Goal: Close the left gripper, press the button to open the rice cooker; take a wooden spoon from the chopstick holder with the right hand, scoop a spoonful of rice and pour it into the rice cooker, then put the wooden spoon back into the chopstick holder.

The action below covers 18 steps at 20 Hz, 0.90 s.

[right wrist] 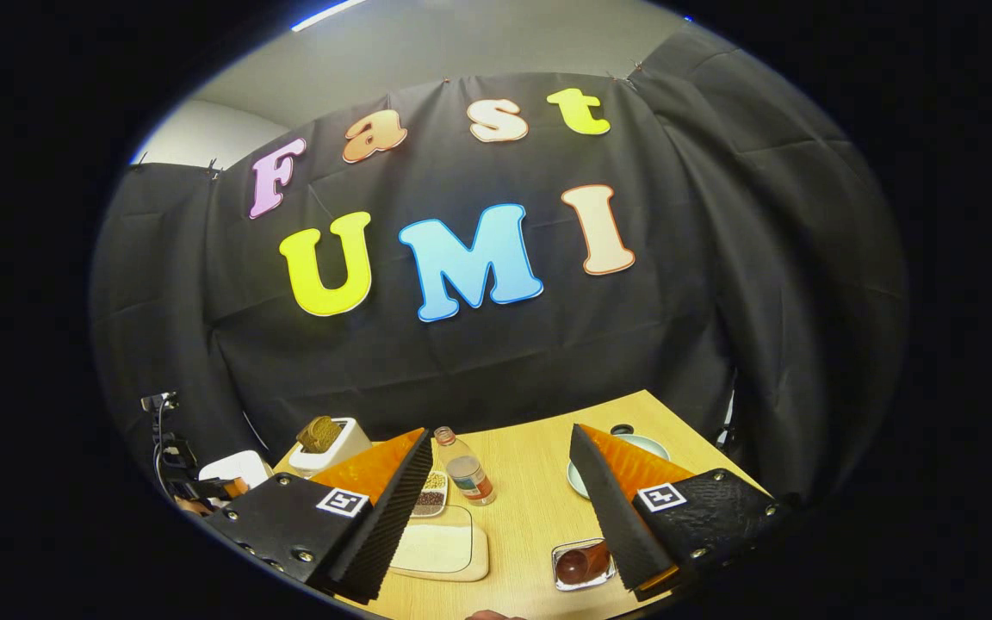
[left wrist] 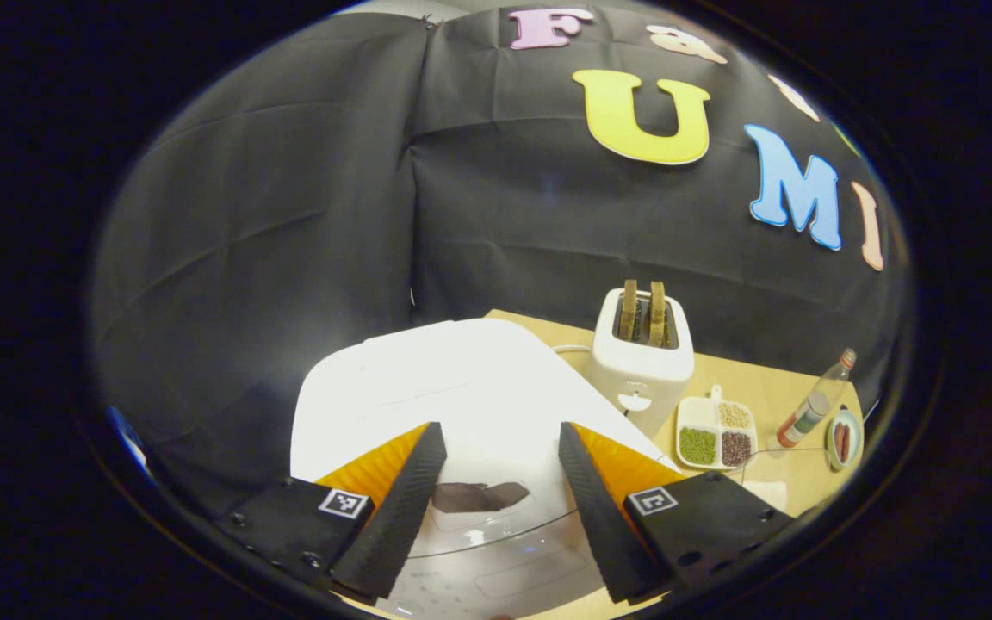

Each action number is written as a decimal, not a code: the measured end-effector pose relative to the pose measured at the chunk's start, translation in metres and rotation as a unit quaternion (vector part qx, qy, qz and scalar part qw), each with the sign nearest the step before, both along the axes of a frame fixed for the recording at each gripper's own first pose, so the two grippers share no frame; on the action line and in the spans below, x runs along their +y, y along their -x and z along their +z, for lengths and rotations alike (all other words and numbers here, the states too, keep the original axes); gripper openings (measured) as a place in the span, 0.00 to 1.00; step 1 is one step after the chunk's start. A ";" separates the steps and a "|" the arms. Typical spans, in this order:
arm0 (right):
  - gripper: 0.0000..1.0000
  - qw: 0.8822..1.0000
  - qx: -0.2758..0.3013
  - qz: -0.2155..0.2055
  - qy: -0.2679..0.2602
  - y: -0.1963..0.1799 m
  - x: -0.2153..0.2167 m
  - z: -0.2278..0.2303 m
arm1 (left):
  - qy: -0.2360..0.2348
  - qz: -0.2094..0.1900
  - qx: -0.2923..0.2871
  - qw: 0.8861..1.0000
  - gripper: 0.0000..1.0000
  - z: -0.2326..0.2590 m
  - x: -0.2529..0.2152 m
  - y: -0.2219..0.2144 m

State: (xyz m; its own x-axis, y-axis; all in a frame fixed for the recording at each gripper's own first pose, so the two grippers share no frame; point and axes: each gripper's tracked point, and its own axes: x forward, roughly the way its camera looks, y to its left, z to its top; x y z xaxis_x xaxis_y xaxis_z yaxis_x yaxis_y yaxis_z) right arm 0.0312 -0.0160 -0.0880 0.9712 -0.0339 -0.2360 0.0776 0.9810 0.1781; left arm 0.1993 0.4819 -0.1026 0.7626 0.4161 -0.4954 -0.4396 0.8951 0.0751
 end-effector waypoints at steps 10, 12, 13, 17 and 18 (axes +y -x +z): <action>0.98 0.999 -0.036 0.009 0.023 0.005 -0.002 0.032 | -0.003 -0.062 -0.084 0.995 0.95 0.084 -0.048 -0.003; 0.98 0.998 -0.047 0.010 0.028 0.006 -0.002 0.043 | -0.018 -0.082 -0.126 0.988 0.95 0.131 -0.075 -0.002; 0.98 0.998 -0.053 0.010 0.028 0.006 -0.002 0.049 | -0.022 -0.087 -0.141 0.986 0.96 0.152 -0.089 0.002; 0.98 0.996 -0.072 0.019 0.039 0.008 0.005 0.071 | -0.042 -0.129 -0.214 0.967 0.95 0.228 -0.158 0.023; 0.98 0.996 -0.077 0.023 0.040 0.008 0.007 0.077 | -0.042 -0.151 -0.227 0.961 0.95 0.243 -0.183 0.027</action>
